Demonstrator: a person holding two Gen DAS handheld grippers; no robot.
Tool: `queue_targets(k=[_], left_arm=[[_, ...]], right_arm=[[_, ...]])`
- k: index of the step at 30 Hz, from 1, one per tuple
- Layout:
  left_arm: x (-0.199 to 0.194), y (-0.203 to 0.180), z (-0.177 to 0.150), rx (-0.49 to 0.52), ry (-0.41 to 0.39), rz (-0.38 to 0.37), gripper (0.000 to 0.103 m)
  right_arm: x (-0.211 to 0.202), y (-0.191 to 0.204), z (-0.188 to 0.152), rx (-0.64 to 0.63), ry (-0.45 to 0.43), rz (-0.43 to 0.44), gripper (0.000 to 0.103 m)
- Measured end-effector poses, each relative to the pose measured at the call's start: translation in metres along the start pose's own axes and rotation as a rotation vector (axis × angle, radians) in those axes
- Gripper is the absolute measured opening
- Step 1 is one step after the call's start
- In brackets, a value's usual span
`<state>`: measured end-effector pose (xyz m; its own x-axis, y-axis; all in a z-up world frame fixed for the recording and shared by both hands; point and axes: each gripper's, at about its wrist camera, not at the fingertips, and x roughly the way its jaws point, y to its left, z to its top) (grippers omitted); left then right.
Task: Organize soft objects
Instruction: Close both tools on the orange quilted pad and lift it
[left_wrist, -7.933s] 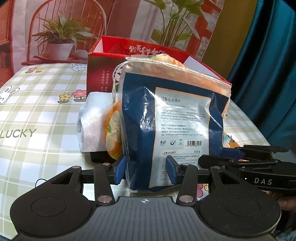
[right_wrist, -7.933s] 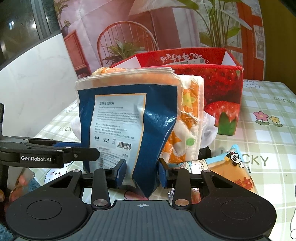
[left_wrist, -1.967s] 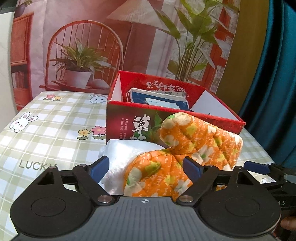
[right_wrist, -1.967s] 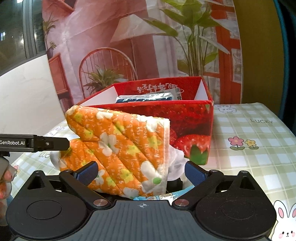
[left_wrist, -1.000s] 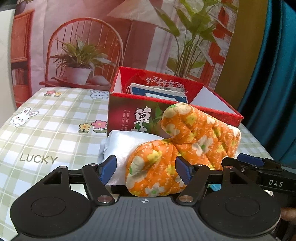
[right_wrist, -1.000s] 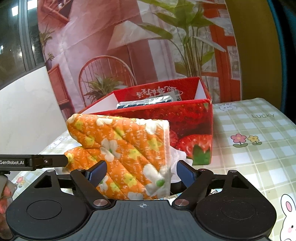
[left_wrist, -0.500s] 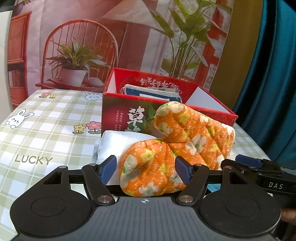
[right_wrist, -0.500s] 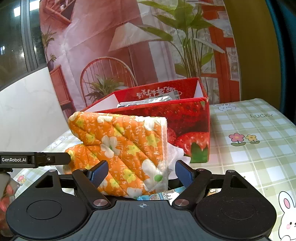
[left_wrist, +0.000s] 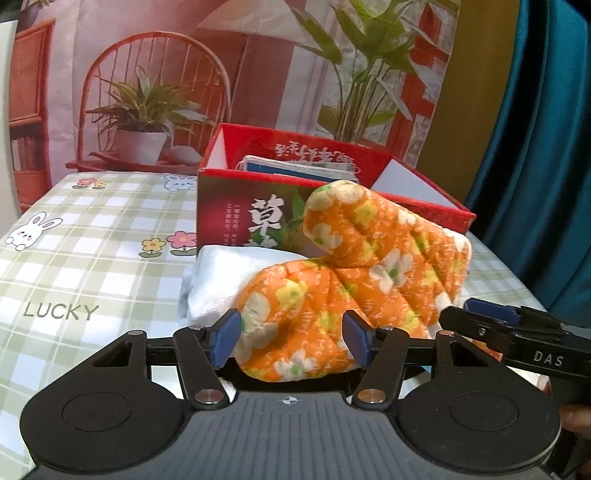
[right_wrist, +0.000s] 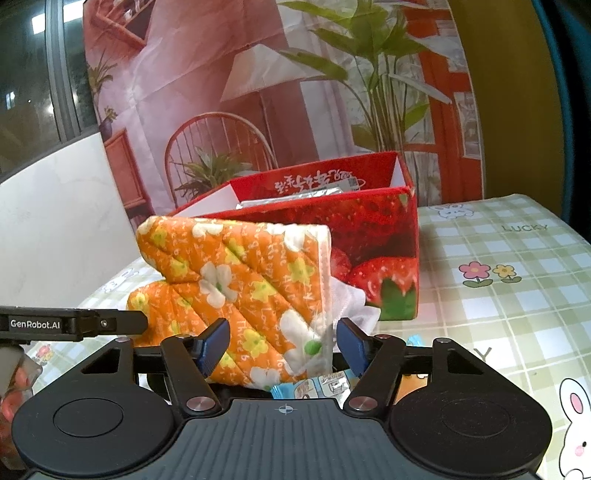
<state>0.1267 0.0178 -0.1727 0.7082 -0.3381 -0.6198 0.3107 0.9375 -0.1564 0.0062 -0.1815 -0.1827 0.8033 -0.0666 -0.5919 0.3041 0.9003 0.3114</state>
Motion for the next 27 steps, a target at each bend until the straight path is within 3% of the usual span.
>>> queue_targets(k=[6, 12, 16, 18, 23, 27], left_arm=[[0.011, 0.005, -0.001, -0.01, 0.01, 0.019, 0.063], [0.023, 0.009, -0.005, -0.017, 0.028, -0.01, 0.062], [0.022, 0.011, -0.006, 0.003, 0.026, -0.008, 0.029], [0.021, 0.013, -0.008, -0.003, 0.033, -0.024, 0.022], [0.019, 0.014, -0.009, -0.01, 0.026, -0.029, 0.019], [0.014, 0.012, -0.008, 0.007, 0.001, -0.008, 0.018]], right_arm=[[0.006, -0.001, -0.001, 0.004, 0.006, -0.002, 0.061], [0.016, -0.009, 0.007, 0.032, -0.004, -0.003, 0.056], [0.023, -0.011, 0.003, 0.045, 0.03, 0.008, 0.048], [0.024, -0.011, 0.001, 0.043, 0.038, 0.018, 0.04], [0.02, -0.012, 0.001, 0.045, 0.035, 0.038, 0.022], [0.016, -0.011, 0.001, 0.038, 0.026, 0.039, 0.017]])
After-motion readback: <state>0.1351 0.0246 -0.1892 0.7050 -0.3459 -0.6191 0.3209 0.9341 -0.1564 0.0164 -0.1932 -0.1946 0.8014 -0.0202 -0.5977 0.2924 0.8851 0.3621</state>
